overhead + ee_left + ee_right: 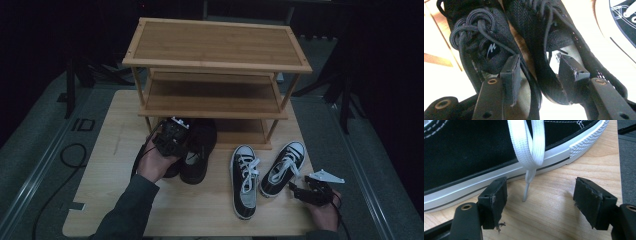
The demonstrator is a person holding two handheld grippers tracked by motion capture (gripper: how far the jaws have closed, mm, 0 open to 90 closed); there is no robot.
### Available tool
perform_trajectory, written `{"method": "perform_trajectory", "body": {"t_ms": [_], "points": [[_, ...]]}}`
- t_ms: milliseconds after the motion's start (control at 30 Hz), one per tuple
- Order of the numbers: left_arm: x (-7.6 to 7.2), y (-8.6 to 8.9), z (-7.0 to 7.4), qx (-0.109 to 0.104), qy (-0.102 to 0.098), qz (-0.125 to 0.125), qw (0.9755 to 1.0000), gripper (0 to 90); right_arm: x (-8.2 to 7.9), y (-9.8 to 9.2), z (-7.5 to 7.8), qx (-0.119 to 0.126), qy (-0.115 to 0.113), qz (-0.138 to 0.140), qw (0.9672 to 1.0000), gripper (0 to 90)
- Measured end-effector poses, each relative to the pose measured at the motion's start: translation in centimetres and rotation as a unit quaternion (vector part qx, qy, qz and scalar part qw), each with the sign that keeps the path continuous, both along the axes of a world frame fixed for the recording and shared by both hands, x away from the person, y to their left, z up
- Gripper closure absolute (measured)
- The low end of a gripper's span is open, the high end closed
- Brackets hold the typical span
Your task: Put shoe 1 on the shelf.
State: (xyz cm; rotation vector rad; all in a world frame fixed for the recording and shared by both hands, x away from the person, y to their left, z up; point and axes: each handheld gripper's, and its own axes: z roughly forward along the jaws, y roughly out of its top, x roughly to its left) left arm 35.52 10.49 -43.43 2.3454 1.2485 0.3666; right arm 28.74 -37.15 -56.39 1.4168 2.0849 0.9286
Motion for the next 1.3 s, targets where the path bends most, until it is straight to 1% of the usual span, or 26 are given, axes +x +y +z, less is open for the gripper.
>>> {"method": "perform_trajectory", "body": {"t_ms": [33,133,167,233,300,367,533,633,800,967,1033,1133,1233,1300], "points": [[-0.2,0.0,0.0,-0.002,0.000,0.000,1.0000,52.6,0.0,0.0,0.0,0.000,0.000,0.000,1.0000,27.0],[-0.8,0.3,0.2,-0.016,-0.003,-0.007,0.9999,52.6,0.0,0.0,0.0,0.000,0.000,0.000,1.0000,27.0],[-1.1,0.4,0.2,-0.018,-0.007,-0.011,0.9997,52.6,0.0,0.0,0.0,0.000,0.000,0.000,1.0000,27.0],[-1.5,0.6,0.3,-0.024,-0.007,-0.019,0.9995,52.4,0.0,0.0,0.0,0.000,0.000,0.000,1.0000,27.0],[-2.1,0.8,0.3,-0.034,-0.007,-0.026,0.9991,52.2,0.0,0.0,0.0,0.000,0.000,0.000,1.0000,27.0],[-2.5,1.0,0.4,-0.041,-0.012,-0.029,0.9987,52.2,0.0,0.0,0.0,0.000,0.000,0.000,1.0000,27.0],[-3.7,1.7,0.6,-0.068,-0.022,-0.035,0.9968,52.2,0.0,0.0,0.0,-0.001,-0.001,0.000,1.0000,27.0],[-4.5,2.0,0.6,-0.062,-0.025,-0.037,0.9971,52.2,0.0,0.0,0.0,-0.001,0.000,0.000,1.0000,27.0],[-5.3,2.4,0.2,-0.062,-0.027,-0.044,0.9967,52.7,0.0,0.0,0.0,0.000,0.000,0.000,1.0000,27.0],[-5.8,2.6,-0.4,-0.061,-0.028,-0.054,0.9963,54.2,0.0,0.0,0.0,0.000,0.000,-0.001,1.0000,26.9],[-6.0,2.7,-0.7,-0.064,-0.030,-0.059,0.9958,56.8,0.0,0.0,0.0,0.000,0.000,0.000,1.0000,26.9],[-6.2,2.9,-1.4,-0.073,-0.024,-0.058,0.9954,59.0,0.0,0.0,0.0,0.000,0.000,0.000,1.0000,27.0],[-6.3,2.9,-2.3,-0.068,-0.017,-0.058,0.9958,58.2,0.0,0.0,0.0,0.000,0.000,0.000,1.0000,26.9],[-6.3,2.9,-2.8,-0.070,-0.014,-0.056,0.9958,57.7,0.0,0.0,0.0,0.000,0.000,0.000,1.0000,27.0]]}}
